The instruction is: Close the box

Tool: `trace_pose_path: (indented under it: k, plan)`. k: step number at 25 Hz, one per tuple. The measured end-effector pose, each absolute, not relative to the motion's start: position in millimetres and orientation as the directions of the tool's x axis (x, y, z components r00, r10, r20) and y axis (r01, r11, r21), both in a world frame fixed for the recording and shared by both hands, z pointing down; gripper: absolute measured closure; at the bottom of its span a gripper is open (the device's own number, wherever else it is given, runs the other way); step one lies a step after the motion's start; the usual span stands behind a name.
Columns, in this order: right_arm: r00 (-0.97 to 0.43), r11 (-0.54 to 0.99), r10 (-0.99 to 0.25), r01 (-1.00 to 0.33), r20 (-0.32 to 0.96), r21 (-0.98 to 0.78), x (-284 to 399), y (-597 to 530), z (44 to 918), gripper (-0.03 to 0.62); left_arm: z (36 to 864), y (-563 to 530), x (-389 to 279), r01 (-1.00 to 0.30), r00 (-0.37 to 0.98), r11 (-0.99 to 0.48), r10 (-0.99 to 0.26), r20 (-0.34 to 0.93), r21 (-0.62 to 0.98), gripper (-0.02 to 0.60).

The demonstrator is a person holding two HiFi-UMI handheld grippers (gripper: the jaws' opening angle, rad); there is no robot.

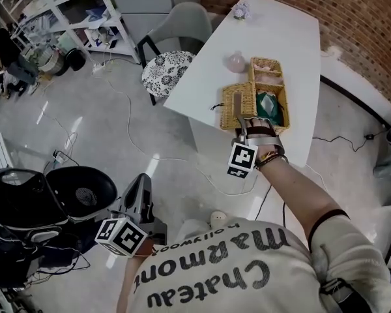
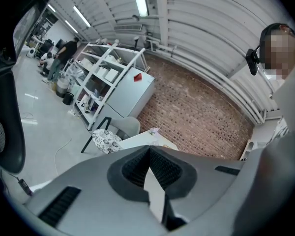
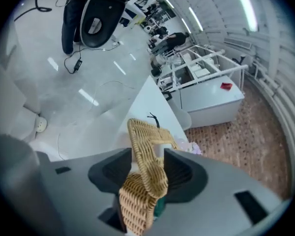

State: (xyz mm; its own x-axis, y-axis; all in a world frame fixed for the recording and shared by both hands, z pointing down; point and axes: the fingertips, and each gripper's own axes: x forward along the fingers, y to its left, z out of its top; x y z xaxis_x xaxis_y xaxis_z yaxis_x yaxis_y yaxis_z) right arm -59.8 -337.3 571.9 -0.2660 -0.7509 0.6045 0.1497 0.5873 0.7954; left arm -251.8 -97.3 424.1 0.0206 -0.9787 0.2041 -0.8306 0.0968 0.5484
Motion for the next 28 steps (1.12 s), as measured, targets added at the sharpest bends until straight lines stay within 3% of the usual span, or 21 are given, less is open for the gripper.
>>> trace_pose_path:
  k: [13, 20, 28]
  plan:
    - [-0.323, 0.608, -0.747, 0.021, 0.581, 0.794, -66.0, -336.4, 568.8, 0.438, 419.3, -87.8, -250.6, -0.829, 0.022, 0.095, -0.979, 0.201, 0.552, 0.580]
    - [-0.390, 0.678, -0.716, -0.194, 0.578, 0.709, -70.5, -333.3, 546.4, 0.442, 414.3, -88.5, -248.0, -0.825, 0.046, 0.060, -0.984, 0.173, 0.561, 0.580]
    - [-0.446, 0.698, -0.710, -0.336, 0.546, 0.633, -67.2, -333.0, 528.2, 0.445, 410.5, -94.5, -239.2, -0.824, 0.078, 0.033, -0.982, 0.171, 0.566, 0.580]
